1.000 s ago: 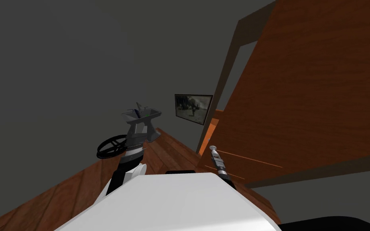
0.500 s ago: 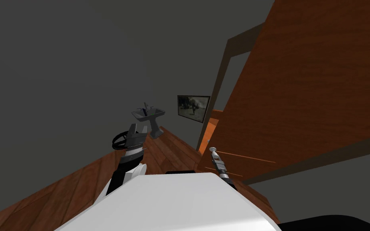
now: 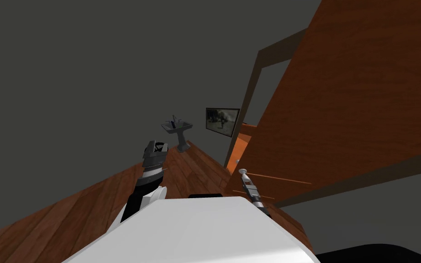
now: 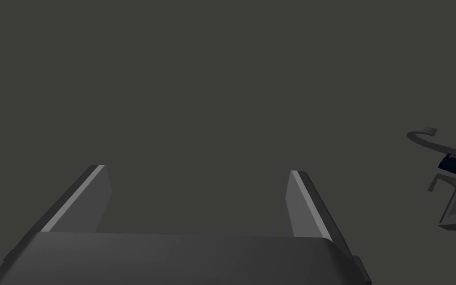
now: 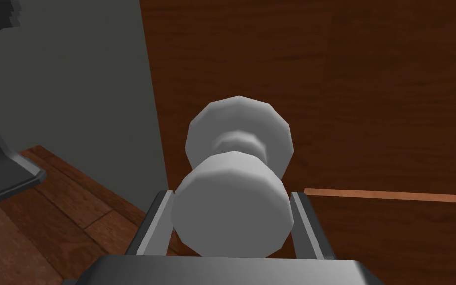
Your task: Pull the door open
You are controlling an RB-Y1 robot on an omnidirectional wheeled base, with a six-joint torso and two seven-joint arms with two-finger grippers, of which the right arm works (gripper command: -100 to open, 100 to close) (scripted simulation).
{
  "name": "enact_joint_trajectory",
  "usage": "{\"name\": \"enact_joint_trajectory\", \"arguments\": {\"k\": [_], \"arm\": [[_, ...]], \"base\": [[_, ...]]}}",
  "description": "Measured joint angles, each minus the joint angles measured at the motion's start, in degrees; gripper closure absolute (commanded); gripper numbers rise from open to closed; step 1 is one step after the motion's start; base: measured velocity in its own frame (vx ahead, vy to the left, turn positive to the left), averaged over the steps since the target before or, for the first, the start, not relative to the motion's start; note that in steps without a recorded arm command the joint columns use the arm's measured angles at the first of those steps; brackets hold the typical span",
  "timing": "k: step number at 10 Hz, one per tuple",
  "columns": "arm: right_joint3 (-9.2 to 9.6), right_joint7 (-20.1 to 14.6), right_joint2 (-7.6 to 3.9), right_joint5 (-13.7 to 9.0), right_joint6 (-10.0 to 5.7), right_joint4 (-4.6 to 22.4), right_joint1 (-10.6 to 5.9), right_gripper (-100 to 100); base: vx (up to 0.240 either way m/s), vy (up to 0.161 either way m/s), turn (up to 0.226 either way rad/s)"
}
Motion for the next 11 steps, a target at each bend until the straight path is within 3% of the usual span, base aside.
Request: {"name": "enact_joint_trajectory", "arguments": {"k": [1, 2, 8, 11], "arm": [[0.50, -0.63, -0.69, 0.23, -0.78, 0.01, 0.55, 100], [0.71, -0.76, -0.67, 0.30, -0.77, 0.11, 0.78, 100], [2.69, -3.22, -1.96, 1.60, -3.53, 2.10, 0.58, 100], [3.62, -4.42, -2.53, 2.27, -4.96, 3.22, 0.43, 100]], "base": [[-0.102, -0.004, 0.013], [-0.182, -0.034, 0.146], [-0.229, -0.050, 0.148], [-0.169, -0.041, 0.067]]}}
